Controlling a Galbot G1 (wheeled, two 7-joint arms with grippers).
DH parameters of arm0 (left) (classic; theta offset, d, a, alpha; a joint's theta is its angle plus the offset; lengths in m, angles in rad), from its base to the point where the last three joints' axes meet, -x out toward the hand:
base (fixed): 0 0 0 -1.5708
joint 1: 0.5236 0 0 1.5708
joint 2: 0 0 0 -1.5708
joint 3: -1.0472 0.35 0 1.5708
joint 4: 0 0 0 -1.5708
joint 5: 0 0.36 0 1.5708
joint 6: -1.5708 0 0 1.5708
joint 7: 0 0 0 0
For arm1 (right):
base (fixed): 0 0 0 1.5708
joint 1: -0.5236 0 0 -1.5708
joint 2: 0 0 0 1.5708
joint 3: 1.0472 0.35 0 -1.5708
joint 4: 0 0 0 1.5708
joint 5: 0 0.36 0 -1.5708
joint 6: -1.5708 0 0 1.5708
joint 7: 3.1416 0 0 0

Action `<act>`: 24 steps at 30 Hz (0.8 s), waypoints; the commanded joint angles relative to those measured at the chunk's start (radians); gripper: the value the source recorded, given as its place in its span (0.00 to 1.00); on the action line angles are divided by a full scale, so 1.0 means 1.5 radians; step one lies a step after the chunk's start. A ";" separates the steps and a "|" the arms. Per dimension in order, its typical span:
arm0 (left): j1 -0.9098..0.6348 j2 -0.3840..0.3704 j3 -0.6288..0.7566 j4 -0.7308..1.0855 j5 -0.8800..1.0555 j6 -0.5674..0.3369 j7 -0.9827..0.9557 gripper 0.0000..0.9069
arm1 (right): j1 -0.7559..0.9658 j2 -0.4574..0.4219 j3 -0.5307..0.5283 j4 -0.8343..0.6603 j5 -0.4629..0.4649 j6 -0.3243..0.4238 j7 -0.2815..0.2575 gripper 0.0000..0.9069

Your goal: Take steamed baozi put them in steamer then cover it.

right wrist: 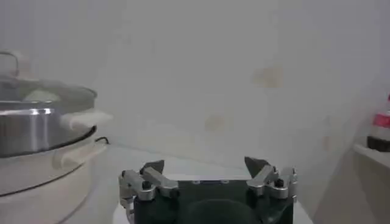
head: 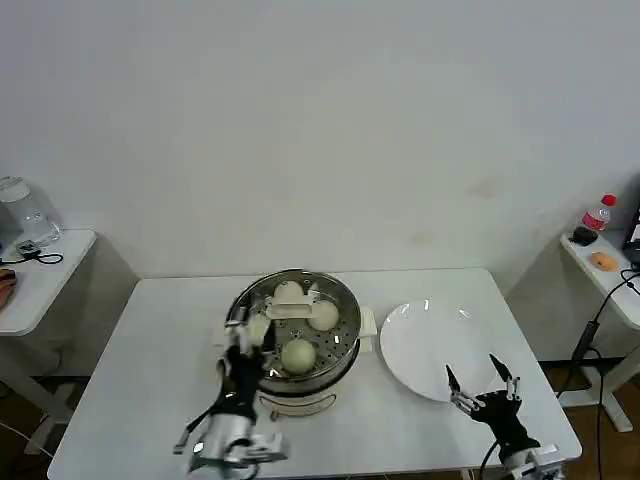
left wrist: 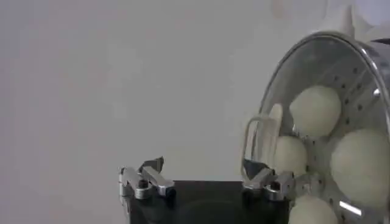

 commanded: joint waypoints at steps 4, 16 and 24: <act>0.221 0.045 -0.254 -0.019 -0.981 -0.140 -0.218 1.00 | -0.053 -0.051 -0.042 0.036 0.029 -0.016 0.028 1.00; 0.319 0.032 -0.244 0.002 -0.933 -0.176 -0.197 1.00 | -0.104 -0.083 -0.072 0.075 0.093 -0.055 0.061 1.00; 0.320 0.028 -0.237 0.005 -0.915 -0.187 -0.178 1.00 | -0.101 -0.078 -0.086 0.073 0.088 -0.057 0.066 1.00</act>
